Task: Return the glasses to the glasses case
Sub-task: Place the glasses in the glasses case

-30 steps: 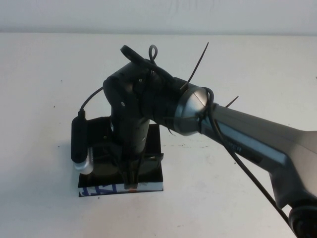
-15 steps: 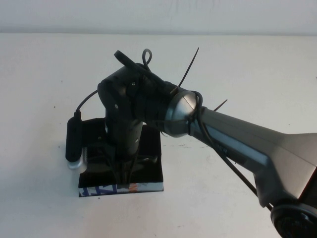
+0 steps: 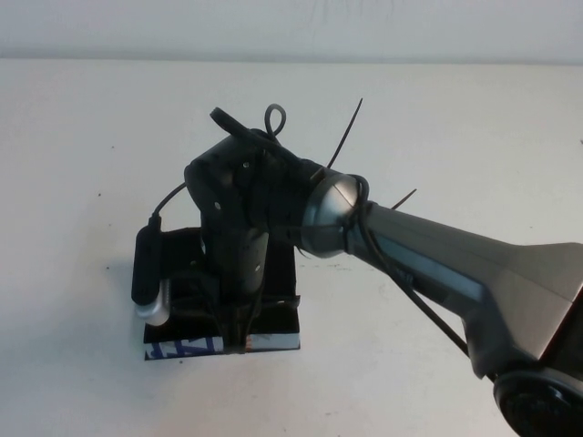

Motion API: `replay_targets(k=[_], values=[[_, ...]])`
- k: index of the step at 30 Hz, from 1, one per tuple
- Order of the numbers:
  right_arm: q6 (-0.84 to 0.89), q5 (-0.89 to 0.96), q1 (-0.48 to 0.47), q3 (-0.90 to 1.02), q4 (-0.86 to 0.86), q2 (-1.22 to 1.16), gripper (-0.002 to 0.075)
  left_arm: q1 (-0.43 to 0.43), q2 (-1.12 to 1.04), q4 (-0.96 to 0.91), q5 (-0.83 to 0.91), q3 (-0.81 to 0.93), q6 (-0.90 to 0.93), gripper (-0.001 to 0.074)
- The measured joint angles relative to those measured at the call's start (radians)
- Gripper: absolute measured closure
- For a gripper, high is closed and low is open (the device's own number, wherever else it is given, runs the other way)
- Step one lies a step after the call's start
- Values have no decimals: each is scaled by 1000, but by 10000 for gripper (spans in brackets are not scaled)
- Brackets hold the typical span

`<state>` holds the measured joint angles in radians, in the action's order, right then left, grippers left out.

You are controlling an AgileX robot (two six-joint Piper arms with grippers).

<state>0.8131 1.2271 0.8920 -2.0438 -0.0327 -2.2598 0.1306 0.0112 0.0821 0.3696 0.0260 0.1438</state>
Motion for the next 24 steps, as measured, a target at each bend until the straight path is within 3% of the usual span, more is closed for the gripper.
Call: replay_targets(k=[17,24], values=[[13,0,-5,2,4,-5,659,0,0,0,0,0,0,736],[13,0,-5,2,6,-15,546,0,0,0,0,0,0,736]])
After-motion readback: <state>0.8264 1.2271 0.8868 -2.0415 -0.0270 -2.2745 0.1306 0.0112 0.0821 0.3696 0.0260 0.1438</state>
